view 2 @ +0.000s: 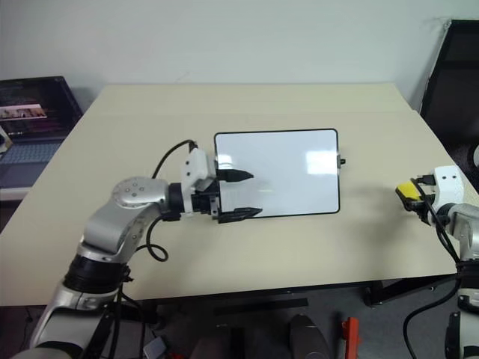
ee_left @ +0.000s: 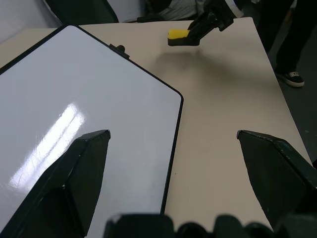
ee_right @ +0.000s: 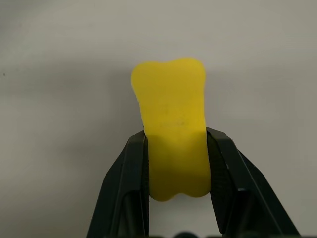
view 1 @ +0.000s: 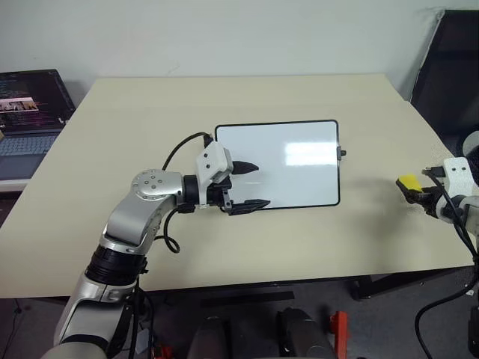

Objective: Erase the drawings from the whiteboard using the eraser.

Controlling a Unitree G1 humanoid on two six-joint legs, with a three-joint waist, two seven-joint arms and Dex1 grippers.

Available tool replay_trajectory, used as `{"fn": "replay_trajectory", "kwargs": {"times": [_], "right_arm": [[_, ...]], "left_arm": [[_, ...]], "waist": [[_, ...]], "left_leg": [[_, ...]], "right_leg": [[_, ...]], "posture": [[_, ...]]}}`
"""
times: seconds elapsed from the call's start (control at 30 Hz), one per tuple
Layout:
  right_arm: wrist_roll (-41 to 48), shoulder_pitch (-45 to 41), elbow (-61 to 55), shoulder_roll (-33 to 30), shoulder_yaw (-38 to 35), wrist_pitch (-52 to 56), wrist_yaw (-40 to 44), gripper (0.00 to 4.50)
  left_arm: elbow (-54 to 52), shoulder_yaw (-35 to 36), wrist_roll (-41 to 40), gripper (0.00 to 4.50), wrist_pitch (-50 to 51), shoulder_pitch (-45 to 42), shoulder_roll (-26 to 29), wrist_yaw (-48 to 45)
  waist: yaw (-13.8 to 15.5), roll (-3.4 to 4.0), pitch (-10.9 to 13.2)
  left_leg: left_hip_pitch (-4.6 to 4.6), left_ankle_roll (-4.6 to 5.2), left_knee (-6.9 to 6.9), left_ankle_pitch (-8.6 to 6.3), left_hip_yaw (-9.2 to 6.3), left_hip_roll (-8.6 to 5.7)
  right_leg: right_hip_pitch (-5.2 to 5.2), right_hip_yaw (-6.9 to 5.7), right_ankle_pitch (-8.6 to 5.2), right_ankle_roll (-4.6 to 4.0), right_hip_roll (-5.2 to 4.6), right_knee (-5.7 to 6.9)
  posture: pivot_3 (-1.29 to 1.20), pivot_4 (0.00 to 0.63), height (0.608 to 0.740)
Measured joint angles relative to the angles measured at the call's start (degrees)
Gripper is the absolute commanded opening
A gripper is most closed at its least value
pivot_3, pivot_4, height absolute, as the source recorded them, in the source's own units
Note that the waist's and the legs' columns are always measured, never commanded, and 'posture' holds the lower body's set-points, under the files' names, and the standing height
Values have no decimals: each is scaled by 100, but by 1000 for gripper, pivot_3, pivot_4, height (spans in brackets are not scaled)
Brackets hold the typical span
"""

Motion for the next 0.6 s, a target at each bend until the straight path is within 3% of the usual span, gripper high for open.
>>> {"fn": "replay_trajectory", "kwargs": {"times": [0.3, 0.37, 0.5, 0.6], "right_arm": [[-27, -198, 164, -54, 43, -55, -62, 4472], [37, -217, -28, -13, -81, -88, -186, 4472], [263, -398, -571, 734, -551, -994, -568, 4472], [205, -365, -424, 1252, -320, -1665, -686, 4472]], "left_arm": [[1, 157, -2, 4500, -2, 30, 221, 64], [68, 447, 12, 4500, -50, 85, 307, 256], [655, 1369, 272, 4500, -409, 60, 109, 1473], [1130, 1773, 438, 4500, -572, 100, -68, 2261]], "waist": [[-13, 2, 1], [-35, 5, 4], [-89, 4, 3], [-77, 2, 1]], "left_leg": [[0, 0, -2, 0, -1, 1], [0, 0, -2, 0, -1, 2], [8, 0, 0, 0, -7, 6], [6, 0, 0, 0, -9, 3]], "right_leg": [[0, -1, 0, 0, 0, -1], [-1, 0, 0, 0, 0, 0], [4, -3, 1, 1, 4, 7], [7, -6, 1, 2, 2, 2]], "posture": [[0, 150, 740], [0, 150, 740], [0, 150, 740], [0, 150, 740]]}}
